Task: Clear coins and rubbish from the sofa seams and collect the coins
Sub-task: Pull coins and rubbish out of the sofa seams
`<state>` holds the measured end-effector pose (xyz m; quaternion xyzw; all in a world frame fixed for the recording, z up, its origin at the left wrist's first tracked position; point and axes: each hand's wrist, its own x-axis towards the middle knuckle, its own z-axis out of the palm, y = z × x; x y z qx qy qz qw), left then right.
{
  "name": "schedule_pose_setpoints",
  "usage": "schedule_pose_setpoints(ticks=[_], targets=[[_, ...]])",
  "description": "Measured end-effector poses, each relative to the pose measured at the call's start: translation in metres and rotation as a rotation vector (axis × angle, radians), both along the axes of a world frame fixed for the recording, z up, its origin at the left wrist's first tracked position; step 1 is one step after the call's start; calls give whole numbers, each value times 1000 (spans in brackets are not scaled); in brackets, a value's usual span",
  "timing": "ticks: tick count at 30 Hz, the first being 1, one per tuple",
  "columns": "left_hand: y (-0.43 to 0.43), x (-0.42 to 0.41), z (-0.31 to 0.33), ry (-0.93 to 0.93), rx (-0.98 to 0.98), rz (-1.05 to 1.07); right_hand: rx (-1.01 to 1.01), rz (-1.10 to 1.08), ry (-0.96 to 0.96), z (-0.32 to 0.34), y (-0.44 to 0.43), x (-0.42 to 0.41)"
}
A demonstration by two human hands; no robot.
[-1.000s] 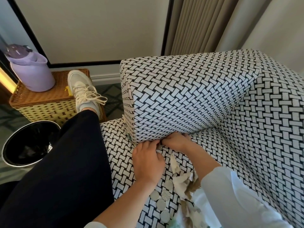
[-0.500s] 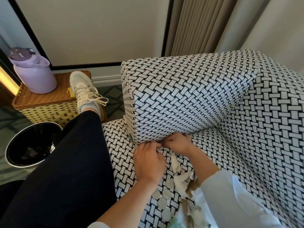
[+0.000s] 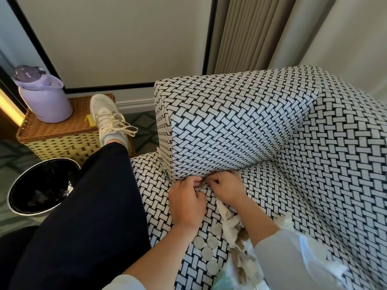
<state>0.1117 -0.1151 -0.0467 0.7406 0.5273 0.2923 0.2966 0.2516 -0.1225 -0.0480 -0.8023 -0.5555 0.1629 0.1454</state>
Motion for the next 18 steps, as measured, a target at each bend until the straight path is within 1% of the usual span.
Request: schedule_pose_setpoints(ticks=[3, 6, 11, 14, 18], targets=[[1, -4, 0, -47, -5, -8, 18, 7, 1, 4, -6, -3], [1, -7, 1, -92, -9, -8, 27, 15, 49, 10, -11, -4], [0, -11, 2, -132, 4, 33, 20, 19, 109, 19, -16, -7], [0, -11, 5, -141, 19, 24, 43, 6, 131, 21, -21, -6], [-1, -10, 10, -193, 24, 20, 90, -58, 233, 24, -26, -6]])
